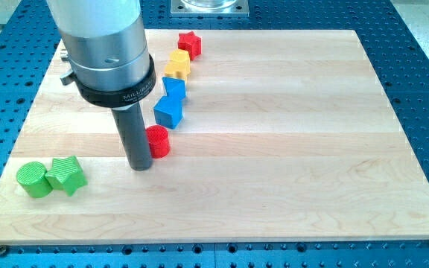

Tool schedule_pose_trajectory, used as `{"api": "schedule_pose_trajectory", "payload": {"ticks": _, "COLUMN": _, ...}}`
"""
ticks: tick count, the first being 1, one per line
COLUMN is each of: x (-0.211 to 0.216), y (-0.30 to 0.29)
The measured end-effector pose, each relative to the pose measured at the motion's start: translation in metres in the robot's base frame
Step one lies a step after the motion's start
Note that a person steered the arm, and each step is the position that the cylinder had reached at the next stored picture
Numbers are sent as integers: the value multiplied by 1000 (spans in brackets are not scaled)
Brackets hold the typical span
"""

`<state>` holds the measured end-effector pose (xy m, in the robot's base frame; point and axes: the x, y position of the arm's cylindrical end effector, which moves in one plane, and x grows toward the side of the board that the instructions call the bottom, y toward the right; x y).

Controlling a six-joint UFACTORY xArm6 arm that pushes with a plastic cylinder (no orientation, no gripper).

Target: Keep green blocks below red circle

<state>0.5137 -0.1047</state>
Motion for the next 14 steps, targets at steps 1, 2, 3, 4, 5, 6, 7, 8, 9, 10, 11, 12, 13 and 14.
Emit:
{"api": "schedule_pose_trajectory", "payload": {"ticks": 1, "x": -14, "y": 18}}
{"api": "schedule_pose_trajectory", "payload": {"ticks": 2, "x": 31, "y": 18}}
{"api": "schedule_pose_trajectory", "payload": {"ticks": 3, "x": 101, "y": -7}}
{"api": "schedule_pose_trajectory", "payload": {"ticks": 4, "x": 102, "y": -81}}
{"api": "schedule_pose_trajectory", "payload": {"ticks": 5, "x": 94, "y": -181}}
{"api": "schedule_pose_trajectory", "payload": {"ticks": 6, "x": 71, "y": -197}}
{"api": "schedule_pose_trajectory", "payload": {"ticks": 7, "x": 51, "y": -150}}
{"api": "schedule_pose_trajectory", "payload": {"ticks": 8, "x": 46, "y": -156}}
{"api": "schedule_pose_trajectory", "payload": {"ticks": 9, "x": 36, "y": -159}}
{"api": "schedule_pose_trajectory", "payload": {"ticks": 10, "x": 33, "y": -88}}
{"api": "schedule_pose_trajectory", "payload": {"ticks": 11, "x": 33, "y": -22}}
{"api": "schedule_pose_trajectory", "payload": {"ticks": 12, "x": 36, "y": 4}}
{"api": "schedule_pose_trajectory", "payload": {"ticks": 13, "x": 62, "y": 10}}
{"api": "schedule_pose_trajectory", "payload": {"ticks": 14, "x": 60, "y": 31}}
